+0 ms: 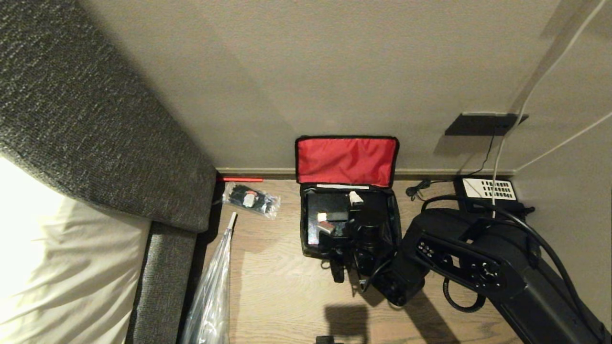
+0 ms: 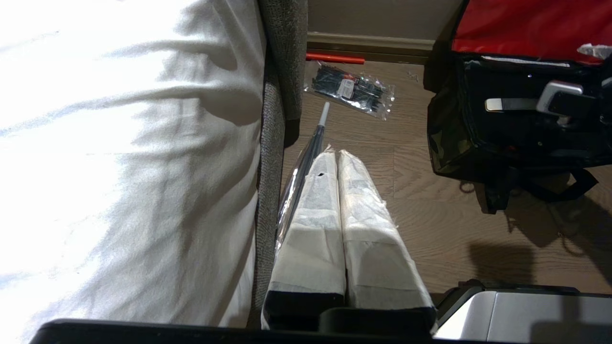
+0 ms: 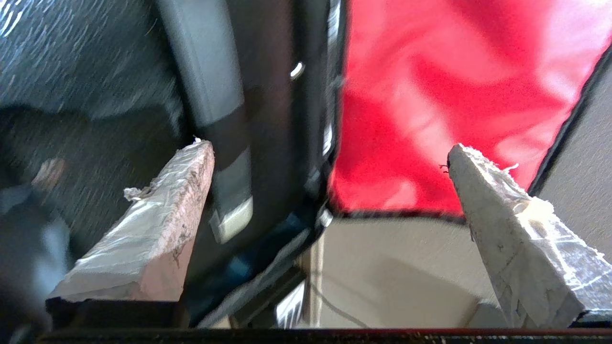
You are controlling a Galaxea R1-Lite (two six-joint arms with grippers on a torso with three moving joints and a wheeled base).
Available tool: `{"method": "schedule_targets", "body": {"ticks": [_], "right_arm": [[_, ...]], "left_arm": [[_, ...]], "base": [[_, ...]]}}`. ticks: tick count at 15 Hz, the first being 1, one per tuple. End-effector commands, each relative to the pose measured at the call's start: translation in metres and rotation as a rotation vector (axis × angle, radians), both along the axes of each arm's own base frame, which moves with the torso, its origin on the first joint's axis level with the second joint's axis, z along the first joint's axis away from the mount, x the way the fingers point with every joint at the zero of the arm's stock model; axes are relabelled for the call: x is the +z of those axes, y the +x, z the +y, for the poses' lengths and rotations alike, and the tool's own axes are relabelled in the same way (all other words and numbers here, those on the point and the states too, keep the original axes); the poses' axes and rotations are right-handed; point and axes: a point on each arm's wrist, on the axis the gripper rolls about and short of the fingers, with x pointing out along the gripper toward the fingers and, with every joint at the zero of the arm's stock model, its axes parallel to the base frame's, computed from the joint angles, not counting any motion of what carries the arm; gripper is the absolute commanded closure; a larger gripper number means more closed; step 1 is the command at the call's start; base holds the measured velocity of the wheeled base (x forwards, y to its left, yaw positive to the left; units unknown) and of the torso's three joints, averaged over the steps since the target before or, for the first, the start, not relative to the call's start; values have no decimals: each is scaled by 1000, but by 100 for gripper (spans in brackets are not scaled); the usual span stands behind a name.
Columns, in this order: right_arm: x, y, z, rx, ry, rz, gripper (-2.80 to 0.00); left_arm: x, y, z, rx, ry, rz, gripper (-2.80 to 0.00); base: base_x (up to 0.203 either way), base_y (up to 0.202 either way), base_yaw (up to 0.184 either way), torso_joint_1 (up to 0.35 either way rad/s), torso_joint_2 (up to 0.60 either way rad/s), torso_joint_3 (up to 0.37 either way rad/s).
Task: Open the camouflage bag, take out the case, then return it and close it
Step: Grip the handle
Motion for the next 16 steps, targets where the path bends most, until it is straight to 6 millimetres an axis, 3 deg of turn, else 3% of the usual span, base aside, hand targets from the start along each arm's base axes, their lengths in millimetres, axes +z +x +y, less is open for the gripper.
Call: {"method": "schedule_targets", "body": {"ticks": [1,4,9,15,16], "right_arm": [[2,11,4,-6,22,-39,-280],[5,14,0,74,38,-69,-280],[-14,9,-6,89,91,27,-280],[-11,8,-8,4,84,22,-280],[-3,8,-8,3,91,11,-280]], "left_arm": [[0,0,0,1,0,-2,0],[0,0,0,1,0,-2,0],[0,0,0,1,0,0,0],[0,0,0,1,0,0,0],[0,0,0,1,0,0,0]], "base": [[0,0,0,0,0,0],[0,0,0,0,0,0],[0,0,0,0,0,0],[0,0,0,0,0,0],[0,0,0,0,0,0]]}}
